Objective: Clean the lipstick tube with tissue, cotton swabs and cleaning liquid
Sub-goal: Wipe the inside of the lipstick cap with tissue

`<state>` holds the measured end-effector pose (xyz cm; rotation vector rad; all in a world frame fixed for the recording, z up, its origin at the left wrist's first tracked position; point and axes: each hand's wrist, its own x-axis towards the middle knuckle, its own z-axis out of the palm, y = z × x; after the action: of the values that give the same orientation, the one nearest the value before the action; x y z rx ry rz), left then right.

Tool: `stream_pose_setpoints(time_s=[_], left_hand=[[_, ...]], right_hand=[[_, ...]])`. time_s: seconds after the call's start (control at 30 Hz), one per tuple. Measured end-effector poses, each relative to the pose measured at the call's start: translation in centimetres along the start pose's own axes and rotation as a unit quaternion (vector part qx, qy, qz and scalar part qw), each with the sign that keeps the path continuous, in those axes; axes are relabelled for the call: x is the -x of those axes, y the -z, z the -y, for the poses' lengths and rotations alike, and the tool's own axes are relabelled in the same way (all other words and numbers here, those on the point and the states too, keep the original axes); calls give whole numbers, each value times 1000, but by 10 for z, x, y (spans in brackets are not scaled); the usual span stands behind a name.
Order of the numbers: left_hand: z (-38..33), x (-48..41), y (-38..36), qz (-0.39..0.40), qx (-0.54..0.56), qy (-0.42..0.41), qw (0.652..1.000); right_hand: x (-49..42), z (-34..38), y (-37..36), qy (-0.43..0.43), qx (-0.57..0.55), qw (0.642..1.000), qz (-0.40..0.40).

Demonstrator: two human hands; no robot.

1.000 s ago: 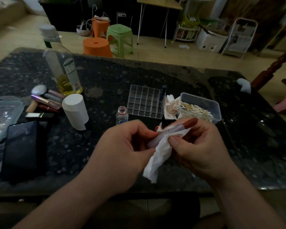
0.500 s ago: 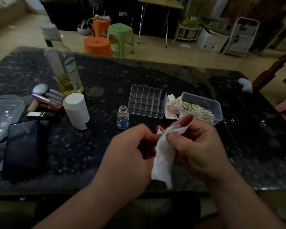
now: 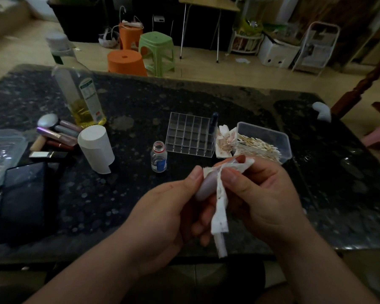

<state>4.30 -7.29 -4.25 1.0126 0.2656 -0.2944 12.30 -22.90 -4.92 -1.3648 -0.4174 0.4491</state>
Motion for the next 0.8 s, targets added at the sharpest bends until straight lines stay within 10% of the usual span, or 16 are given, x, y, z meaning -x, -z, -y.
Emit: stream_pose_setpoints(time_s=[0.8], left_hand=[[-8,-1,10,-26,-40,-42,998]], right_hand=[[9,8,-8,101,130,986,15]])
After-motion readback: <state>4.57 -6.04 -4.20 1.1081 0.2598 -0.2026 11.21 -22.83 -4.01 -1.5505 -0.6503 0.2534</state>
